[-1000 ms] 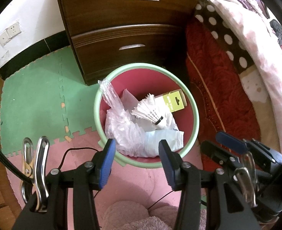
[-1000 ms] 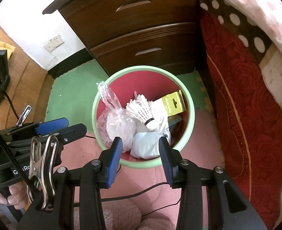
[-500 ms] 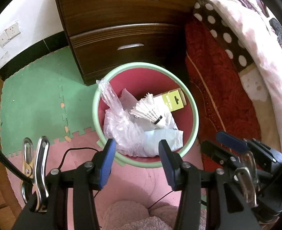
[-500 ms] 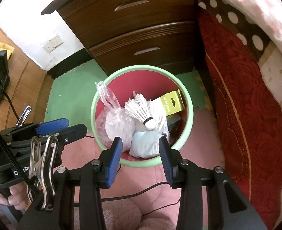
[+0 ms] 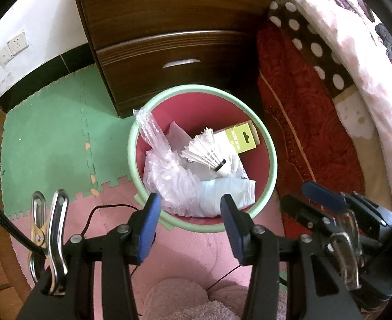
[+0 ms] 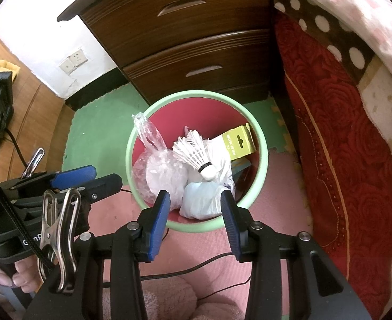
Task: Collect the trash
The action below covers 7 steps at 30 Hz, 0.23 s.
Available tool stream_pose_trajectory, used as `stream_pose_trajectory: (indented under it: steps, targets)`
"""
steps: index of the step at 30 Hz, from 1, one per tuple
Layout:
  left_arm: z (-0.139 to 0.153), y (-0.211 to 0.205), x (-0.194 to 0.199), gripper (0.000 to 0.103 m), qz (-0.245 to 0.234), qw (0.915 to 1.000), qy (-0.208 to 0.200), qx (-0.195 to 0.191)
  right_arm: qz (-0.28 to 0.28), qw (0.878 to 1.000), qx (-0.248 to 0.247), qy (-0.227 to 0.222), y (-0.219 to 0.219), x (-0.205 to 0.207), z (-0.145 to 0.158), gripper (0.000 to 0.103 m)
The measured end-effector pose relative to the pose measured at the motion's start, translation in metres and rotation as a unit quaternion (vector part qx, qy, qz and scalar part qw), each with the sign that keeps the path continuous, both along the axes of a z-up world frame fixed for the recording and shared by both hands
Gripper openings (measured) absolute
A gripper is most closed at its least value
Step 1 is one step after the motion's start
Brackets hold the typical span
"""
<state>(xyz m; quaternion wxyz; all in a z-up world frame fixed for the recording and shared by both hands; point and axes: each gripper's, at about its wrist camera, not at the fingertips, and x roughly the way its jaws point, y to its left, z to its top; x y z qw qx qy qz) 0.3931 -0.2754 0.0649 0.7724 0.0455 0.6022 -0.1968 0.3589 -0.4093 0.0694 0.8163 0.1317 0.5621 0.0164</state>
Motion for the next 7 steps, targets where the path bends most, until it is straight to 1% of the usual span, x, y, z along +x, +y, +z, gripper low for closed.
stream_pose_trajectory:
  steps: [7]
  targets:
    - [-0.0026,-0.0016,-0.0008,0.049,-0.001,1.0,0.002,0.003,-0.001,1.0,0.001,0.001,-0.0003,-0.0005,0.0002,0.04]
